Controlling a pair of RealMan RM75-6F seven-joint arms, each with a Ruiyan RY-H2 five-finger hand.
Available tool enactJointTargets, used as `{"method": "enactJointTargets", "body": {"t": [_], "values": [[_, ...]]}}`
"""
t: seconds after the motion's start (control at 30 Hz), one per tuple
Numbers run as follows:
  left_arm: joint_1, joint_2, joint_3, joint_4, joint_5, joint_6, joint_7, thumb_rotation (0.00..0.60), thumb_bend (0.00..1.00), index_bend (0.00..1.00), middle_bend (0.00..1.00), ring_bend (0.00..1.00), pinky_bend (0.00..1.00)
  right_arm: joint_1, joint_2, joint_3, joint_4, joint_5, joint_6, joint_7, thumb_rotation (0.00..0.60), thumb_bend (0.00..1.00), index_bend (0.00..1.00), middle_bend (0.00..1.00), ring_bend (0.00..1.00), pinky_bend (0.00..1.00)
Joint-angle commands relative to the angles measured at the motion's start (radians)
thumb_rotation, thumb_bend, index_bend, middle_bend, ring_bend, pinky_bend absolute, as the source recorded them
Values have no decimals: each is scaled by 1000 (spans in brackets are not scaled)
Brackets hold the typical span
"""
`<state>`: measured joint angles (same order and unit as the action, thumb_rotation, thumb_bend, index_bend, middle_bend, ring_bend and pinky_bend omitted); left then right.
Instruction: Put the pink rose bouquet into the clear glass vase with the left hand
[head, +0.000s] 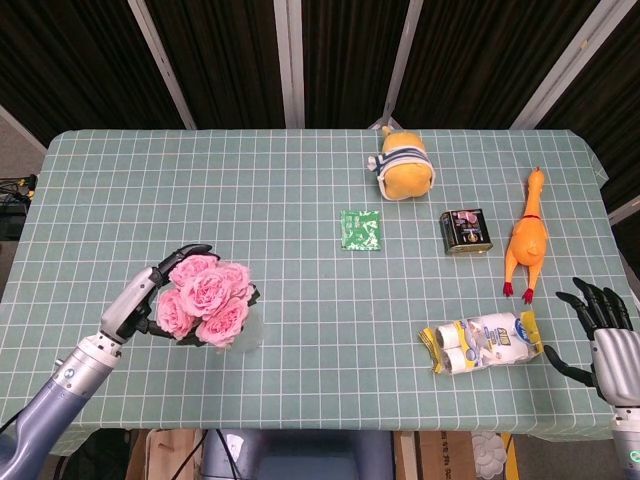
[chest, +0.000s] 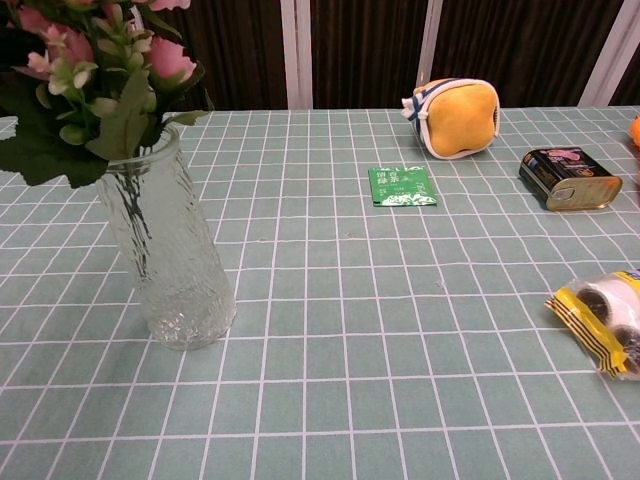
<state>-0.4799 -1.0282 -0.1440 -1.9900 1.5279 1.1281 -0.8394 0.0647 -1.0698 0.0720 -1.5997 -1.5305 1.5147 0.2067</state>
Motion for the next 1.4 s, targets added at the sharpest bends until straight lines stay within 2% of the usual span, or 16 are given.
{"method": "enactJointTargets", "body": {"t": [0.03,0.17,0.3,0.43,0.57,0.77,0.9,1.07,1.23,1.4], "values": [[-9,30,14,-4,10,-26,7,600,82,114,137,23,170,0,0,0,0,-1,1,0,600,280,206,88,77,0],[-3,97,34,-20,44,-32,-10,600,58,101,118,4,157,-1,0,1,-1,-1,4,1,600,280,206,88,77,0],[30,183,57,-19,91,13,-74,600,49,77,89,0,136,-2,1,2,0,1,6,7,600,280,206,88,77,0],[70,262,81,5,114,56,-59,600,48,43,59,0,119,-3,1,3,0,0,8,11,600,280,206,88,77,0],[110,316,90,20,62,82,82,600,48,41,59,0,118,-1,-1,0,-2,-4,5,7,600,280,206,88,77,0],[165,386,138,-26,1,69,355,600,49,44,92,0,119,-1,-3,0,-5,-3,4,0,600,280,206,88,77,0],[253,334,161,-50,18,205,550,600,53,50,95,0,120,0,-4,1,-6,-4,5,-1,600,280,206,88,77,0],[395,173,177,18,37,432,764,600,66,61,94,0,120,0,-5,-3,-6,-23,13,-5,600,280,206,88,77,0],[479,25,180,126,16,543,801,600,72,72,89,0,116,-1,-9,-6,1,-48,34,-7,600,280,206,88,77,0],[499,-31,148,186,3,592,871,600,80,80,87,0,115,-1,-10,-10,4,-58,38,-8,600,280,206,88,77,0]]}}
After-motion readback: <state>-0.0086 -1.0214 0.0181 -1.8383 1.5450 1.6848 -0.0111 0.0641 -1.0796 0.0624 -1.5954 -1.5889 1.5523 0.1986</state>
